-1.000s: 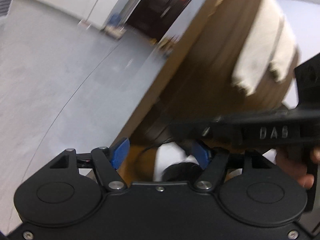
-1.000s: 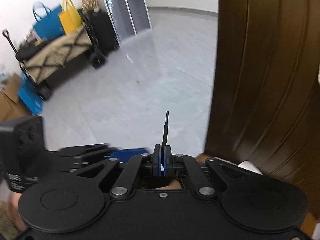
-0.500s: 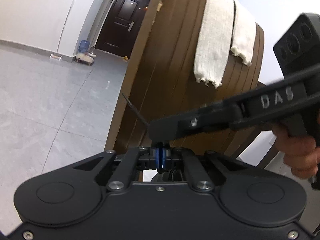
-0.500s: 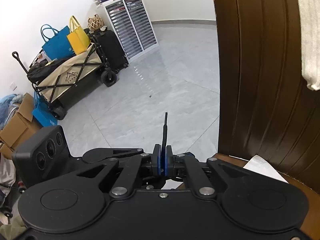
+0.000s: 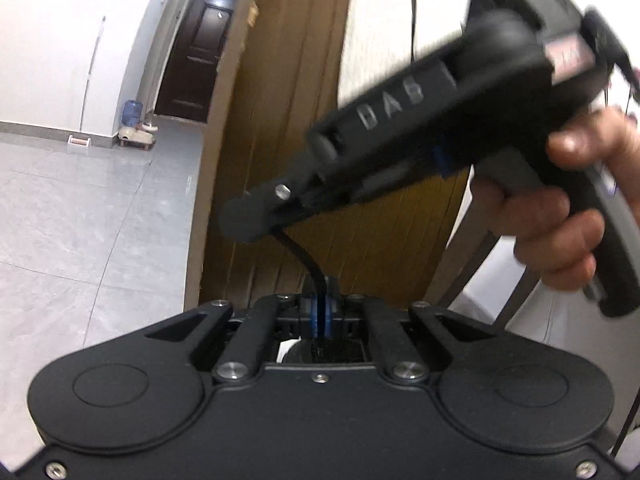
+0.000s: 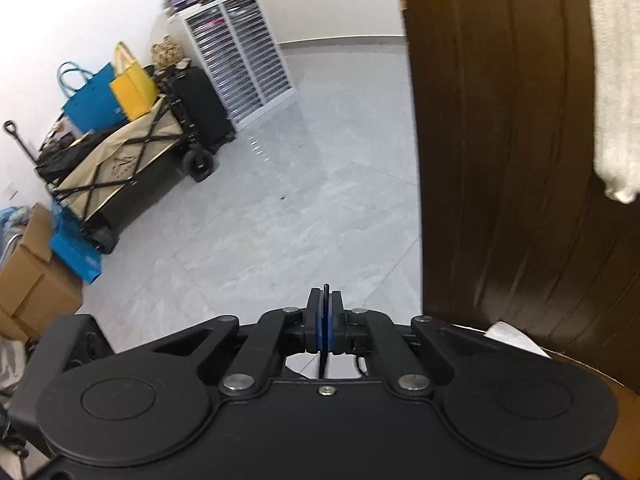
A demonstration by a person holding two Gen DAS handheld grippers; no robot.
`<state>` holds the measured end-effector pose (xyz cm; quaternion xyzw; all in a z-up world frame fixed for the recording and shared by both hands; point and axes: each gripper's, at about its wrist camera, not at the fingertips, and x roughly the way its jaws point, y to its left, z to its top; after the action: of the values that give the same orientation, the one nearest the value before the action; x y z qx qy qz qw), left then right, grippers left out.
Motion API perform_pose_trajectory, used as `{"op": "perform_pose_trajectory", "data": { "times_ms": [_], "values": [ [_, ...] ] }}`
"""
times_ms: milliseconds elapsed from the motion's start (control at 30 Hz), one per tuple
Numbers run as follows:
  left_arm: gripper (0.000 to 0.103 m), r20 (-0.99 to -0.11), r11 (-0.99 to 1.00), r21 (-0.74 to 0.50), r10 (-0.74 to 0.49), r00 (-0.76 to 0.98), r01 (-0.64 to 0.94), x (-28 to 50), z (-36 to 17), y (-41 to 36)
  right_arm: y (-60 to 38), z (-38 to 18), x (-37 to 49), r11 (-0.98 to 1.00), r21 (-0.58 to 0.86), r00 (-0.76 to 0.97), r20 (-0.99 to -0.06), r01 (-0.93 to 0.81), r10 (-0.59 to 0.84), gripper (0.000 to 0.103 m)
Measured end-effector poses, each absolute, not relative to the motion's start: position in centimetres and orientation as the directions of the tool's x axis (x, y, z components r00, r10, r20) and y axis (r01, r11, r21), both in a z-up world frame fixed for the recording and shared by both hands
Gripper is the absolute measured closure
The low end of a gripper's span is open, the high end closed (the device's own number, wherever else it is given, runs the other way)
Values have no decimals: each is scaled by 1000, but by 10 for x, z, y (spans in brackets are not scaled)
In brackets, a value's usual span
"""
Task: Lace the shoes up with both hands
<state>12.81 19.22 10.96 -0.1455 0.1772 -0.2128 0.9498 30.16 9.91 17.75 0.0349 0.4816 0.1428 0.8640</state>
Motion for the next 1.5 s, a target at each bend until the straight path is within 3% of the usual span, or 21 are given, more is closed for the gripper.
{"op": "perform_pose_trajectory", "data": {
  "times_ms": [33, 100, 233, 433, 567, 600, 633, 767, 867, 933, 967, 1000, 1133, 1267, 1333, 1400, 1467, 1500],
  "values": [
    [87, -250, 866, -367, -444, 860, 340, 126, 110, 196, 97, 179, 300, 959, 202, 509, -815, -199, 277, 101],
    [81, -190, 853, -415, -422, 886, 317, 122, 113, 205, 93, 181, 298, 961, 214, 532, -801, -173, 274, 101],
    [81, -131, 813, -481, -437, 890, 329, 121, 113, 211, 87, 185, 295, 954, 266, 558, -775, -139, 297, 101],
    [81, -121, 799, -501, -445, 888, 332, 123, 109, 209, 83, 183, 297, 949, 291, 568, -764, -119, 306, 101],
    [87, -110, 788, -513, -453, 885, 340, 122, 109, 213, 77, 182, 296, 941, 319, 567, -757, -112, 324, 101],
    [96, -101, 780, -520, -460, 882, 347, 121, 109, 214, 76, 181, 296, 940, 322, 568, -756, -111, 326, 101],
    [99, -94, 775, -522, -468, 879, 357, 120, 110, 213, 74, 181, 295, 939, 325, 570, -754, -109, 327, 101],
    [99, -98, 787, -496, -470, 877, 366, 119, 109, 213, 66, 184, 290, 939, 326, 575, -749, -112, 328, 100],
    [99, -169, 858, -401, -413, 895, 320, 118, 112, 207, 62, 189, 283, 942, 314, 597, -734, -123, 323, 96],
    [99, -217, 902, -324, -364, 906, 285, 118, 114, 203, 58, 196, 274, 958, 264, 627, -730, -111, 274, 83],
    [99, -233, 916, -289, -349, 908, 278, 118, 115, 201, 58, 199, 269, 972, 216, 642, -732, -97, 227, 67],
    [99, -242, 928, -252, -335, 911, 274, 116, 117, 201, 58, 201, 261, 984, 159, 654, -736, -83, 174, 60],
    [99, -267, 963, -72, -269, 925, 259, 107, 123, 190, 59, 190, 214, 995, -99, 647, -759, -7, -71, 60],
    [99, -341, 951, 139, -216, 915, 277, 105, 113, 161, 67, 155, 171, 978, -204, 606, -773, 44, -189, 60],
    [99, -383, 908, 264, -211, 899, 325, 105, 108, 137, 72, 139, 157, 978, -188, 604, -770, 89, -204, 61],
    [99, -400, 873, 315, -234, 886, 373, 99, 108, 125, 76, 129, 151, 975, -181, 595, -772, 132, -224, 78],
    [99, -414, 839, 351, -259, 872, 416, 91, 108, 116, 77, 122, 149, 972, -183, 583, -778, 146, -234, 83],
    [99, -421, 823, 367, -268, 866, 433, 90, 110, 113, 76, 121, 147, 974, -165, 586, -778, 158, -227, 94]
  ]
}}
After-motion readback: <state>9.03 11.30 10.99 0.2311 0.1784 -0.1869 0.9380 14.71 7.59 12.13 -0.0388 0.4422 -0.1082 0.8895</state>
